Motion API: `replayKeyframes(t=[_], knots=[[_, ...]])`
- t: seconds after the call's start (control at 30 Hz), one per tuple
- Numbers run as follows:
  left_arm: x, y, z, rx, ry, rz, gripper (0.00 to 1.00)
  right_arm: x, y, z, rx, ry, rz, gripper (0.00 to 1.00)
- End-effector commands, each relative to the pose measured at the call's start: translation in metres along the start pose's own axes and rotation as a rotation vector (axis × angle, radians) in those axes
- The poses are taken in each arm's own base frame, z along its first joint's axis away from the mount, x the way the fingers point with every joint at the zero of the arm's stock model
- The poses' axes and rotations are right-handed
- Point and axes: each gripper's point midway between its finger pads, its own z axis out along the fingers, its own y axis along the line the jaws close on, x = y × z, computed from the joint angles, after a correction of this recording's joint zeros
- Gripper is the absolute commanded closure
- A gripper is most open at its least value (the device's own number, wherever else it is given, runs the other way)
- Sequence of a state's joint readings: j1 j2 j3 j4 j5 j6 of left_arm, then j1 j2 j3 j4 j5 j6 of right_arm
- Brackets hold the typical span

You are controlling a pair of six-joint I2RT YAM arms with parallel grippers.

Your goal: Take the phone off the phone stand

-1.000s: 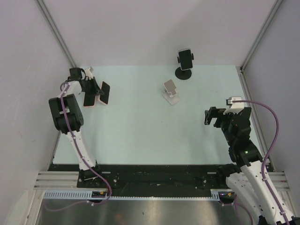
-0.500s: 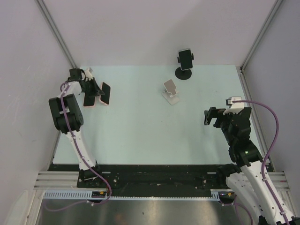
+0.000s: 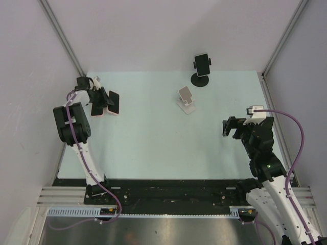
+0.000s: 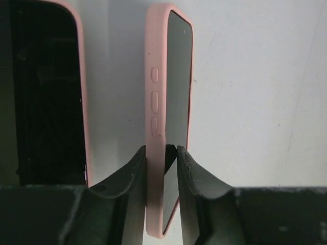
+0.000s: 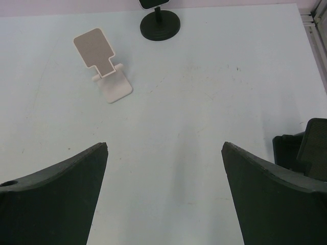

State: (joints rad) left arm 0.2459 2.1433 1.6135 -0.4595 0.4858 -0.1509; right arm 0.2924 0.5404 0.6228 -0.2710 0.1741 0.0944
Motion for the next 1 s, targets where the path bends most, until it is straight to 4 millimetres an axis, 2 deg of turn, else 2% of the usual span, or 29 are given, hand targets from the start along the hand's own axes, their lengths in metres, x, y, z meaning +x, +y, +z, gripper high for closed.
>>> replayKeyframes(t=[0.0,0.4,0.57,0.83,0.97], knots=[[0.023,0.006,-0.002,-0.068,0.07,-0.023,0.66,-0.011,0.003,-0.002,-0.014,-0.045,0.008,0.0],[0.011,0.015,-0.011,-0.145,0.033,0.024,0.37,-0.012,0.002,-0.003,-0.013,-0.047,0.009,0.01],[0.004,0.013,-0.012,-0.171,0.016,0.053,0.32,-0.011,0.003,-0.002,-0.016,-0.045,0.011,0.01],[0.007,0.006,0.001,-0.222,0.029,0.112,0.21,-0.011,0.003,-0.002,-0.015,-0.044,0.007,0.01],[0.006,0.006,0.003,-0.267,0.027,0.143,0.2,-0.01,0.003,-0.001,-0.015,-0.039,0.009,0.01]])
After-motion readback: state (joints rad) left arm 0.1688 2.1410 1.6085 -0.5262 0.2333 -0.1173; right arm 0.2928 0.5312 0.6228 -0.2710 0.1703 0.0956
